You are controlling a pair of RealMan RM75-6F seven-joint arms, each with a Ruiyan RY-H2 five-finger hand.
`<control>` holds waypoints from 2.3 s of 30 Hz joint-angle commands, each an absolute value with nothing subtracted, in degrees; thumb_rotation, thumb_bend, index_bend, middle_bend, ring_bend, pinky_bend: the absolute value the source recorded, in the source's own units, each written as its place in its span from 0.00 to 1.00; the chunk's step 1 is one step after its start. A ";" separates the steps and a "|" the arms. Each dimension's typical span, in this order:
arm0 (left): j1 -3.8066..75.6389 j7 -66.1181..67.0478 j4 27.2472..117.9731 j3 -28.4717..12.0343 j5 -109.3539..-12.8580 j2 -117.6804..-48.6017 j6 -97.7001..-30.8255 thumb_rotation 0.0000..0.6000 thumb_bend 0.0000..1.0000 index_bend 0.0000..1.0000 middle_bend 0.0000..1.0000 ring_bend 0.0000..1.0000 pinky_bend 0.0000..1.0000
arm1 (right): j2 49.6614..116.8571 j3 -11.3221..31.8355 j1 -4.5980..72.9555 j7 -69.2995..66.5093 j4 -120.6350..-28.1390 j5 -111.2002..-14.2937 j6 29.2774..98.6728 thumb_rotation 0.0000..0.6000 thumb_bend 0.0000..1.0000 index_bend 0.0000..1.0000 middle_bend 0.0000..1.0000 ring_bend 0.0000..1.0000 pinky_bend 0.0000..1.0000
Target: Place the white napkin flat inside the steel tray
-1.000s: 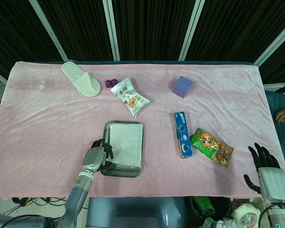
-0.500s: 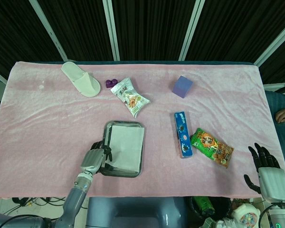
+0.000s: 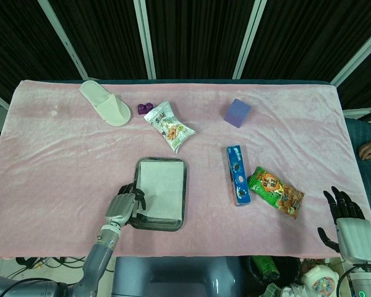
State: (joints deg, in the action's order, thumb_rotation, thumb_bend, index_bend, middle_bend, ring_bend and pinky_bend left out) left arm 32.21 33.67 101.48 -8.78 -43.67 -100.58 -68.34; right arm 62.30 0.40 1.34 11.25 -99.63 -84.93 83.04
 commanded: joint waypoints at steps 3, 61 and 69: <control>32.43 33.68 102.13 -9.03 -42.32 -100.66 -68.42 1.00 0.42 0.59 0.24 0.00 0.00 | 62.26 0.38 1.35 11.17 -99.64 -84.98 83.02 1.00 0.24 0.00 0.00 0.05 0.16; 35.54 32.73 102.60 -7.23 -42.31 -96.88 -66.52 1.00 0.42 0.41 0.22 0.00 0.00 | 62.17 0.40 1.37 11.81 -100.18 -84.17 82.58 1.00 0.24 0.00 0.00 0.05 0.16; 35.50 32.64 104.43 -6.93 -42.98 -95.85 -67.08 1.00 0.42 0.38 0.20 0.00 0.00 | 62.13 0.39 1.42 12.08 -100.29 -83.96 82.39 1.00 0.24 0.00 0.00 0.05 0.16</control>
